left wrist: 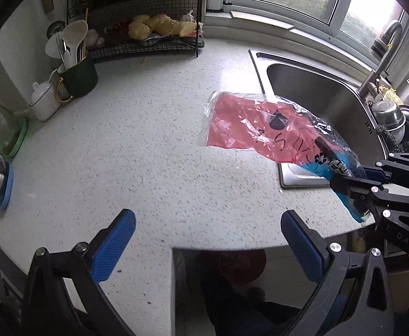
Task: Collect trash
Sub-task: 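Lift the package and carry it down over the red bin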
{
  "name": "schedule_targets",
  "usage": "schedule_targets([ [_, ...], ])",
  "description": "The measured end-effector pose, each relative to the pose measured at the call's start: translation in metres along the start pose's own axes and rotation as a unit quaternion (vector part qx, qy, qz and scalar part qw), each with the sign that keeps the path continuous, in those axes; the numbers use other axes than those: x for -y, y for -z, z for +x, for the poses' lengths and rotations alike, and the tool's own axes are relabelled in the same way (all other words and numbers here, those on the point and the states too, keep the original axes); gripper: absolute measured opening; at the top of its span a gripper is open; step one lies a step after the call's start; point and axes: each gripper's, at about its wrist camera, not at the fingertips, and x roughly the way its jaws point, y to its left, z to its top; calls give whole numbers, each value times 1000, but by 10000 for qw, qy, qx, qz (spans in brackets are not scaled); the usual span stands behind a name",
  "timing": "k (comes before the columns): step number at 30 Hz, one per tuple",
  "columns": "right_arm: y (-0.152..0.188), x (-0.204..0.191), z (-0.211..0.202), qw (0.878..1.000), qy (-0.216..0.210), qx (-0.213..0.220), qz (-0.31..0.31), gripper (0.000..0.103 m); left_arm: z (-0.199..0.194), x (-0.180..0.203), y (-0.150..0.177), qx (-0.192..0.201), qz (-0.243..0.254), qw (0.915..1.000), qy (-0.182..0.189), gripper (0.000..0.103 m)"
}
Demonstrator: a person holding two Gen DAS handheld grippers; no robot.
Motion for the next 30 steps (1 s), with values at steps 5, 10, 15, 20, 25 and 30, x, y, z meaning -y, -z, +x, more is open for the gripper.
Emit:
schedule_targets([
  [5,35,1,-20,9999,-17,101,-62,13,-16,32,33,73,-66,9999,-65,103],
  [10,69,3,-43,9998,-16,176,-48,13,-36,66,68,161,-61,9993,-339,103],
  [15,99,1,-55,9998,-74,159,-137,13,-46,90,100,132,-197,9993,-286,103],
  [20,122,-1,-54,9998,-155,0,-142,13,-43,105,128,-62,-267,9994,-220,103],
  [25,136,-3,-41,9994,-209,-260,-47,13,-24,112,151,-366,-297,9988,-101,103],
  [30,148,-7,-12,9977,-256,-624,89,13,10,116,172,-694,-253,9973,-7,103],
])
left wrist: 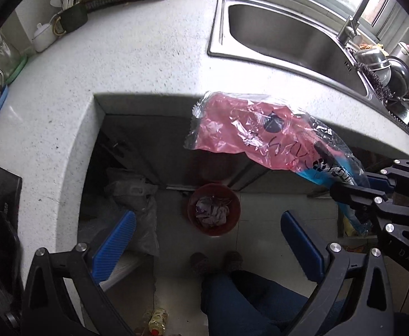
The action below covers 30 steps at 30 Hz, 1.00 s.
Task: Collect trash
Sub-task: 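Lift the package and carry it down over the red bin, then open the right tool to drop the package into the red bin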
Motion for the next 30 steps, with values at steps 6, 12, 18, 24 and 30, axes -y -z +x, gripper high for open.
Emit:
schedule_targets([
  [6,8,2,58,9978,-28,-566,338,13,60,-12,16,-505,-87,9985,167,103],
  [12,10,1,124,9946,48,-940,429,13,128,-32,33,-796,-219,9965,140,103],
  [18,17,4,208,9899,50,-1293,571,13,206,-47,49,-1141,-278,9930,103,103],
  [24,33,9,305,9817,112,-1748,741,13,293,-59,68,-1410,-272,9895,141,103],
  [30,57,25,394,9722,150,-2117,993,13,379,-67,89,-1659,-252,9858,90,103],
])
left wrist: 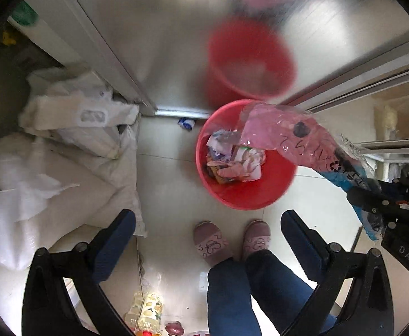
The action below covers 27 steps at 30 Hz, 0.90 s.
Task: Collect trash
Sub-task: 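Open the right tool to drop the package into the red bin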
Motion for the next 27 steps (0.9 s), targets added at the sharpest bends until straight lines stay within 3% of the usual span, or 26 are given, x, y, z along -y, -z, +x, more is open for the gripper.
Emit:
schedule_targets([
  [7,-14,24,79,9995,70,-276,134,13,68,-12,-10,-143,-46,9999,60,103],
  [13,-26,34,112,9989,61,-395,238,13,89,-13,-20,-171,62,9998,67,103],
  [16,-25,34,112,9991,34,-369,199,20,93,-17,-23,-225,8,9996,160,103],
  [18,-22,33,105,9994,-78,-295,191,31,90,-17,-24,-236,37,9996,176,103],
  [20,-20,33,100,9996,-230,-46,125,55,85,-17,-25,-228,82,9996,144,103],
  [27,-9,34,68,9993,-235,171,256,62,52,-11,-23,-135,174,9997,115,103],
])
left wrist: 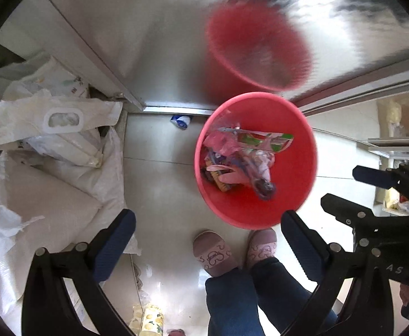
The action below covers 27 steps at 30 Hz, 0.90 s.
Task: Collect trash
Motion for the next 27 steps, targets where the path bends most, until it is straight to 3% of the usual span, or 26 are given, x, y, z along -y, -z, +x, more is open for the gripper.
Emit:
schedule_targets([
  [8,21,-7,-78,9987,81,456,209,73,-83,14,15,306,138,9993,-147,103],
  [17,58,-28,-191,9938,-23,1113,54,80,-218,28,47,961,-203,9951,-142,103],
  [21,77,-39,-249,9884,-40,1509,-177,82,-286,36,66,1376,-334,9898,-179,103],
  [24,94,-46,-294,9814,-79,1892,-313,97,-335,40,84,1757,-428,9833,-192,103],
  [25,100,-50,-309,9783,322,2044,-126,99,-352,42,91,1895,-444,9807,-206,103],
  [27,111,-57,-339,9723,335,2300,-242,100,-385,49,103,2224,-487,9735,-216,103],
])
